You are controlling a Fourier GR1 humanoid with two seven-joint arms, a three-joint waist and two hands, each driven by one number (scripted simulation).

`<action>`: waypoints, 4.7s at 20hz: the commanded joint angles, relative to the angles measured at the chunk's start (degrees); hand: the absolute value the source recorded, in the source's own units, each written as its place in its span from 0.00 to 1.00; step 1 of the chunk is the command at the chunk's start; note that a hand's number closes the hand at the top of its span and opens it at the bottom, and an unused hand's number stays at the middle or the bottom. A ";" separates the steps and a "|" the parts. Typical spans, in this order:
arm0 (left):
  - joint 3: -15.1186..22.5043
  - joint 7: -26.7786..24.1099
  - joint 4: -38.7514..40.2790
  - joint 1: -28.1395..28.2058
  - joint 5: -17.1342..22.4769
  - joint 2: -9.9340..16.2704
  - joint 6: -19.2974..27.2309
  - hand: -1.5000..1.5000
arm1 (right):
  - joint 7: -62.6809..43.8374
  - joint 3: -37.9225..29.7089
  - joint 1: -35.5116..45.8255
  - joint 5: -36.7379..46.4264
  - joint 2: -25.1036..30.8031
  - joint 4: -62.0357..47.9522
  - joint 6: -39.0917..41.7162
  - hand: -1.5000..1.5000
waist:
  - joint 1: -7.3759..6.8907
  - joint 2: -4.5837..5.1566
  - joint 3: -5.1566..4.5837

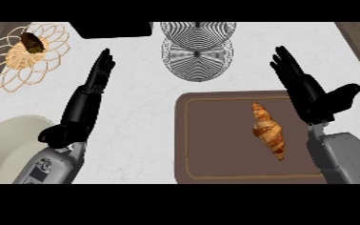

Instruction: Pick the croissant from the tray and place it in the tiered basket

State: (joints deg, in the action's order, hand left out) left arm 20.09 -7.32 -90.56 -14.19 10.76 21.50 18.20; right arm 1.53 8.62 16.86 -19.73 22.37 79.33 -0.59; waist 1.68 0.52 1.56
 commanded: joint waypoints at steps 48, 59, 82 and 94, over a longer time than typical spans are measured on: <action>-4.32 16.52 7.47 1.39 9.29 -3.20 -9.92 0.50 | -53.20 22.65 -33.80 91.86 -12.09 47.24 -0.87 0.00 | -2.04 -0.45 -1.66; -7.60 17.92 7.71 2.71 7.14 -6.59 -12.71 0.50 | -52.46 19.18 -29.63 91.76 -16.03 35.10 -3.96 0.00 | -1.56 -0.53 -1.56; -11.57 21.00 2.05 6.31 0.66 -10.95 -16.68 0.50 | -42.16 9.52 -25.07 86.75 -17.22 20.37 -14.26 0.00 | -1.76 -0.54 -1.56; -15.63 21.17 4.20 4.82 0.49 -10.90 -19.68 0.50 | -34.15 2.05 -19.76 80.20 -17.13 8.45 -19.68 0.00 | -1.94 -0.49 -1.55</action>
State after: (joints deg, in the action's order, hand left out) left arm 6.30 13.56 -85.69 -10.74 10.51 9.78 -0.34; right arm -34.33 12.14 -7.44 60.10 6.62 96.07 -18.31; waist 0.20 -0.85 -0.28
